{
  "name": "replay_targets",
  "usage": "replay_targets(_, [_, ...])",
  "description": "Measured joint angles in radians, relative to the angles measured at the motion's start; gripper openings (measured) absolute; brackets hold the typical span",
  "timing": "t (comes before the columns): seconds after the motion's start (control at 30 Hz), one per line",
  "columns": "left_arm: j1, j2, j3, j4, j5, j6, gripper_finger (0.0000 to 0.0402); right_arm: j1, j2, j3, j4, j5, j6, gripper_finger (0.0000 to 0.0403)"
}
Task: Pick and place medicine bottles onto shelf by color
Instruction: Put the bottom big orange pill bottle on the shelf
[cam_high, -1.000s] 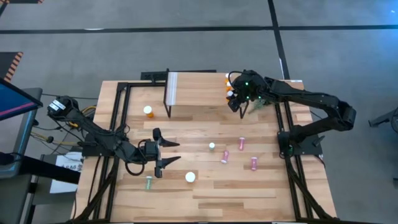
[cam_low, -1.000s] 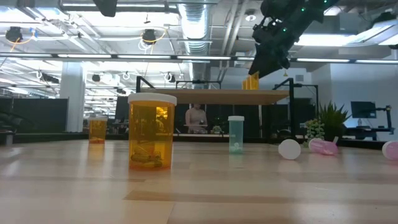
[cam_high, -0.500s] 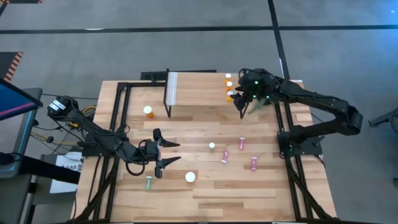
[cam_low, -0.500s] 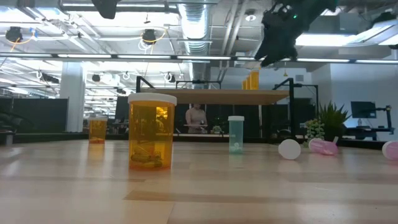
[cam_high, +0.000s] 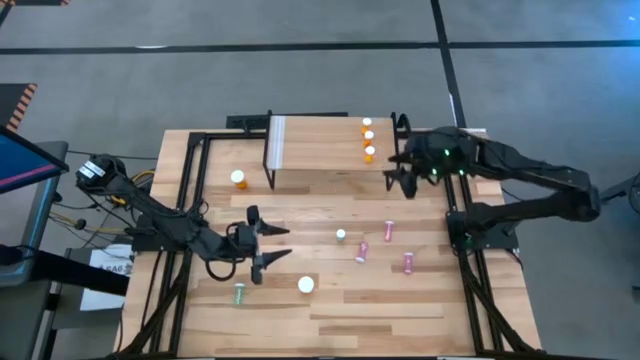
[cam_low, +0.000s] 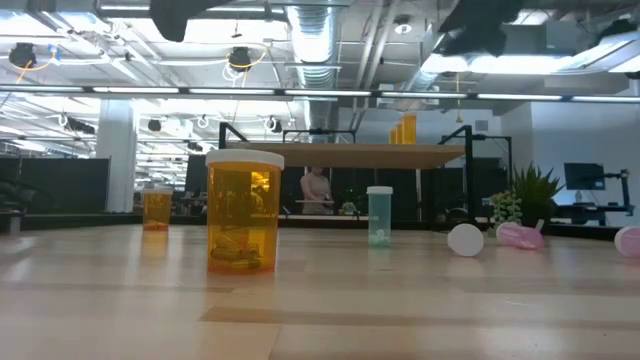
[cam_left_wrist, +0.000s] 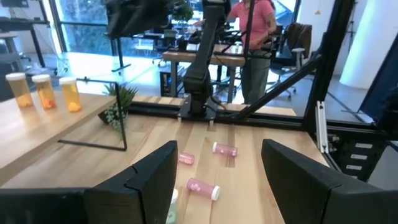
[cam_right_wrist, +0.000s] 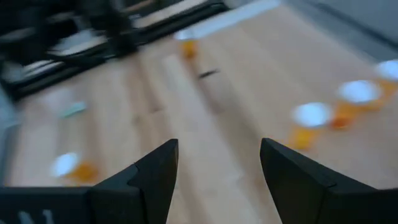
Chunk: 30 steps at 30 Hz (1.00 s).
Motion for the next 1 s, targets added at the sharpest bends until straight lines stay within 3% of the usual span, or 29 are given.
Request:
replay_targets(0.13, [0.013,0.000,0.000,-0.026,-0.001,-0.031,0.0222,0.202,0.003,0.000,0.007,0.031,0.071,0.0249])
replay_targets(0.37, [0.015,0.000,0.000,-0.052,-0.002,-0.062,0.0222,0.602,0.100,0.000,0.039,0.328,0.150,0.0249])
replay_targets(0.53, [0.015,0.000,0.000,-0.051,-0.002,-0.062,0.0222,0.826,0.222,0.000,0.215,0.507,0.110,0.0249])
replay_targets(0.7, [0.015,0.000,0.000,-0.050,-0.002,-0.067,0.0222,0.922,0.388,0.000,0.429,0.551,0.035,0.0249])
replay_targets(1.0, [0.014,0.000,0.000,-0.097,0.037,-0.110,0.0222,0.925,0.561,0.000,0.595,0.548,-0.021,0.0249])
